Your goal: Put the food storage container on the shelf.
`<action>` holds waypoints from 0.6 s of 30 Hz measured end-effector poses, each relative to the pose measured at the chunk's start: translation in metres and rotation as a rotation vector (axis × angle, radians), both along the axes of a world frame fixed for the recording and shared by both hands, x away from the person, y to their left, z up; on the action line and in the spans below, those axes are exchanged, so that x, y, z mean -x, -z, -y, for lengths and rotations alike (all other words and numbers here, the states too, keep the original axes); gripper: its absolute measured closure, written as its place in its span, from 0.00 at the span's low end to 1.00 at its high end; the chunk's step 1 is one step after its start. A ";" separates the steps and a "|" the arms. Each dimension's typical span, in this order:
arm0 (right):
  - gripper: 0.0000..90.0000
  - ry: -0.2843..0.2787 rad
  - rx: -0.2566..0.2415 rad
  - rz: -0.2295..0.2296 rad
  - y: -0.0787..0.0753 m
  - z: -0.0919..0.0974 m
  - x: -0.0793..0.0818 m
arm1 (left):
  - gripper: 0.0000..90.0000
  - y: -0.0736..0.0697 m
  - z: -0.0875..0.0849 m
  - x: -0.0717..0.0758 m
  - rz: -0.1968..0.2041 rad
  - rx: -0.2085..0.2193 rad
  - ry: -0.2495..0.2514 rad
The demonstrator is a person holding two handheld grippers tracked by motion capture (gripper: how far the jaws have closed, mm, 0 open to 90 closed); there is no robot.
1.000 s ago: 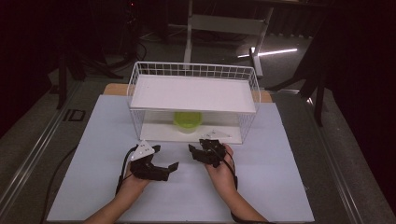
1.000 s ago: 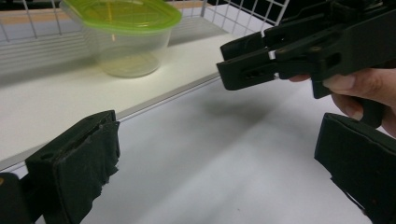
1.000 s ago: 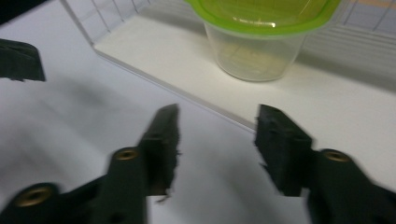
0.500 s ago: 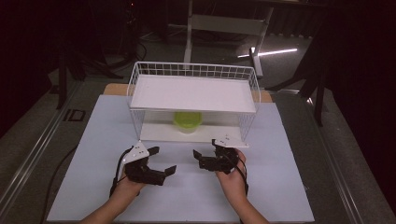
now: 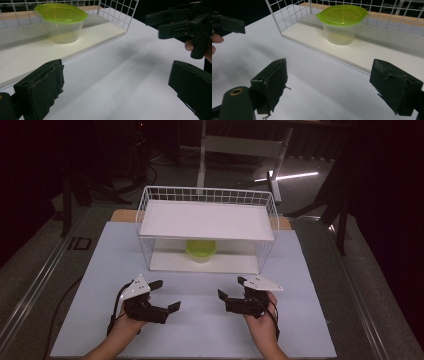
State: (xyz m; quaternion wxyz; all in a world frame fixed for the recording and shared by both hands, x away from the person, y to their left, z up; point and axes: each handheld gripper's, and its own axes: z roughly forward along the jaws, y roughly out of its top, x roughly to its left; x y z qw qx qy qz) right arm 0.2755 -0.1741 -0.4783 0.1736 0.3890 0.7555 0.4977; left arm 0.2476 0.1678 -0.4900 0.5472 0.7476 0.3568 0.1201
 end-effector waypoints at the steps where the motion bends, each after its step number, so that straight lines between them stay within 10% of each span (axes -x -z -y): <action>1: 0.16 0.004 0.001 0.002 0.000 0.002 0.001 | 0.01 0.001 -0.003 0.002 -0.004 0.001 -0.005; 18: 0.16 -0.002 0.011 0.012 -0.003 0.035 0.028 | 0.01 0.004 -0.036 0.026 -0.016 0.001 -0.046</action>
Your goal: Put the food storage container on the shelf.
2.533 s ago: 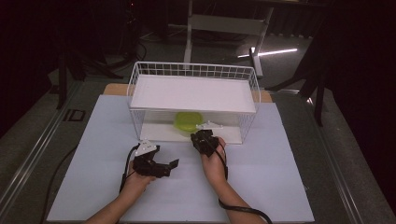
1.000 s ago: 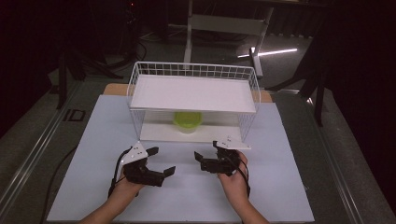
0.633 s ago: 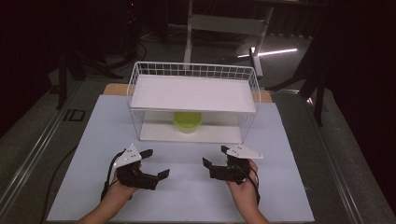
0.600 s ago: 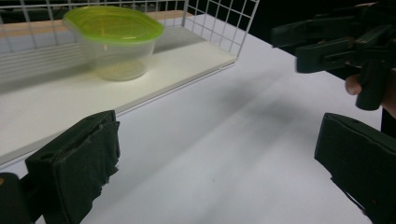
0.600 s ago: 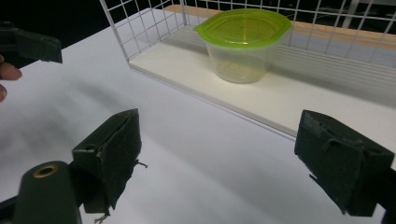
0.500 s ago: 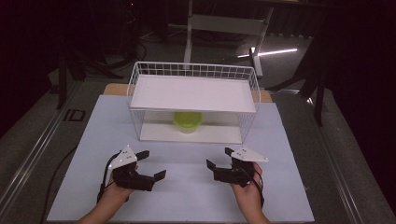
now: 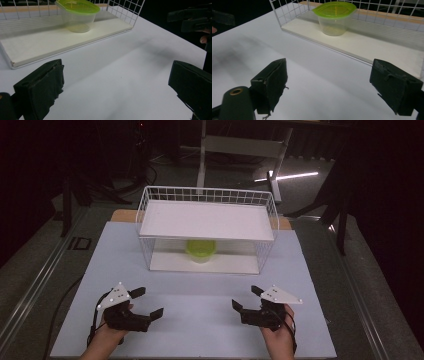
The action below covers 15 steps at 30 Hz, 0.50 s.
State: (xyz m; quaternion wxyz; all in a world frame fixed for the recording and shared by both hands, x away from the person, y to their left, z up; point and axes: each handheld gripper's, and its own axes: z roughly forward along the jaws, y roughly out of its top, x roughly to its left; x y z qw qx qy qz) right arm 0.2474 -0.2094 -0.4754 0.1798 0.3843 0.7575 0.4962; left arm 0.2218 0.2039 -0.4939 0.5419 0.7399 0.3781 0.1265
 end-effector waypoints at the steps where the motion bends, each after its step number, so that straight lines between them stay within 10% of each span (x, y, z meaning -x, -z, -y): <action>1: 0.16 -0.001 -0.001 -0.006 0.000 0.001 0.001 | 0.01 0.000 -0.001 0.002 -0.001 -0.005 0.002; 15: 0.16 -0.011 -0.020 -0.030 0.002 0.009 0.020 | 0.01 0.009 -0.011 0.021 -0.008 0.011 -0.009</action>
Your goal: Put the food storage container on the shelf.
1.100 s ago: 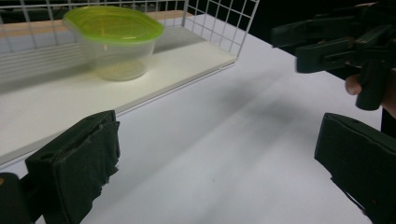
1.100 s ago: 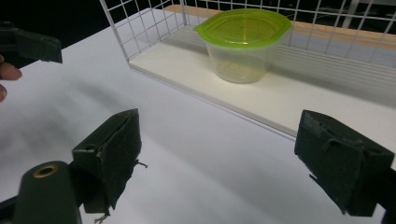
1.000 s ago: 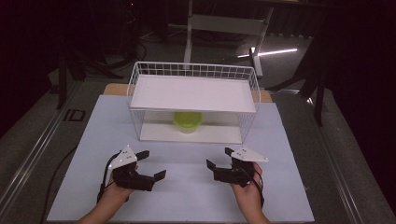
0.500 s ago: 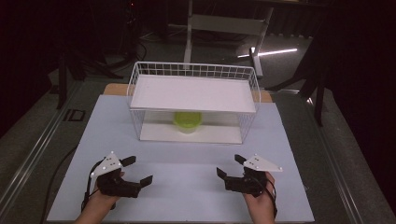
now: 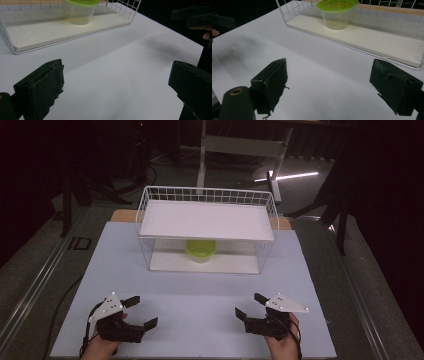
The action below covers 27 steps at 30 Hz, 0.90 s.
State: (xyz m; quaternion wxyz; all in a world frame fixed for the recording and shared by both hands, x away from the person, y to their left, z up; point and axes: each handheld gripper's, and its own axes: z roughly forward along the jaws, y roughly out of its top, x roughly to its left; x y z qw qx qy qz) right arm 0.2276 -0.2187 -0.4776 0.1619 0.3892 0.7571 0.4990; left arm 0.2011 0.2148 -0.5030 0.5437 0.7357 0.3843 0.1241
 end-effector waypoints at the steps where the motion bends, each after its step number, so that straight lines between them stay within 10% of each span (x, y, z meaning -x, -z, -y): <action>1: 0.16 -0.002 -0.005 0.004 0.001 0.000 0.001 | 0.01 0.001 -0.001 0.000 -0.003 0.004 -0.008; 27: 0.16 -0.043 0.047 0.013 0.020 -0.003 -0.017 | 0.01 0.001 -0.005 -0.001 0.044 0.029 -0.019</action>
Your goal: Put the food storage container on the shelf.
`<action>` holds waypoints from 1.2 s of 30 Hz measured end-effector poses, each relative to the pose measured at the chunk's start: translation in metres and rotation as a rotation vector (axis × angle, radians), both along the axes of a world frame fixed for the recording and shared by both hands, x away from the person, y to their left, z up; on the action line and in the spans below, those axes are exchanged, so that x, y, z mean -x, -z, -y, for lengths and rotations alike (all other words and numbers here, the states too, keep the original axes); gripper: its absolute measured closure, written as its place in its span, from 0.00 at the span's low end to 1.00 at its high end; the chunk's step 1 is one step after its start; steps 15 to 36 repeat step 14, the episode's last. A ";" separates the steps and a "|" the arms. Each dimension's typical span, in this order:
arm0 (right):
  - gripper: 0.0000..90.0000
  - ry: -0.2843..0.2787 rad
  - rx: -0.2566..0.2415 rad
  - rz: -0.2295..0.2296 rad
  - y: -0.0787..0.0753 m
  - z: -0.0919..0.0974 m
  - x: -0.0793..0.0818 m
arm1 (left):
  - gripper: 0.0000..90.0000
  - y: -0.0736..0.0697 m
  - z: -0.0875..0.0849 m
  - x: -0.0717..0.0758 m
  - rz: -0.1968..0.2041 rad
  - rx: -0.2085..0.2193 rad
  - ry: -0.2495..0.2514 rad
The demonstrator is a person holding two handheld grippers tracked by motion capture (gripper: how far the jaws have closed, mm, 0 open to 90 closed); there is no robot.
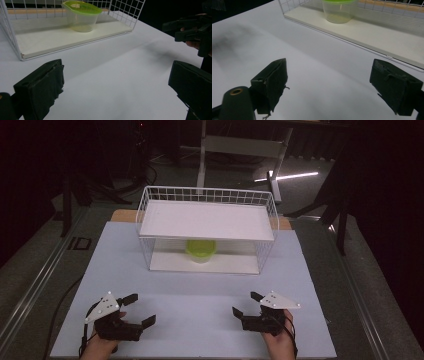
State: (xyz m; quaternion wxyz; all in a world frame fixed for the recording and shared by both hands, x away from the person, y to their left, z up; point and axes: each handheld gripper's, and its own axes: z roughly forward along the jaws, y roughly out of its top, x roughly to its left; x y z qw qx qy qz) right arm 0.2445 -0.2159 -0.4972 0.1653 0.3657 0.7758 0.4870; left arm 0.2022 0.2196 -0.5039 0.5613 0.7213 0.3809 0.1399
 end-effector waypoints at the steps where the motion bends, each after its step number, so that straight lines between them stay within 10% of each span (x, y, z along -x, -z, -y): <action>1: 0.16 -0.001 0.001 -0.002 0.001 0.000 0.000 | 0.01 0.001 0.000 0.000 -0.004 0.003 -0.001; 36: 0.16 0.008 0.003 -0.025 0.004 0.002 0.000 | 0.01 0.002 0.000 0.000 -0.006 0.003 0.012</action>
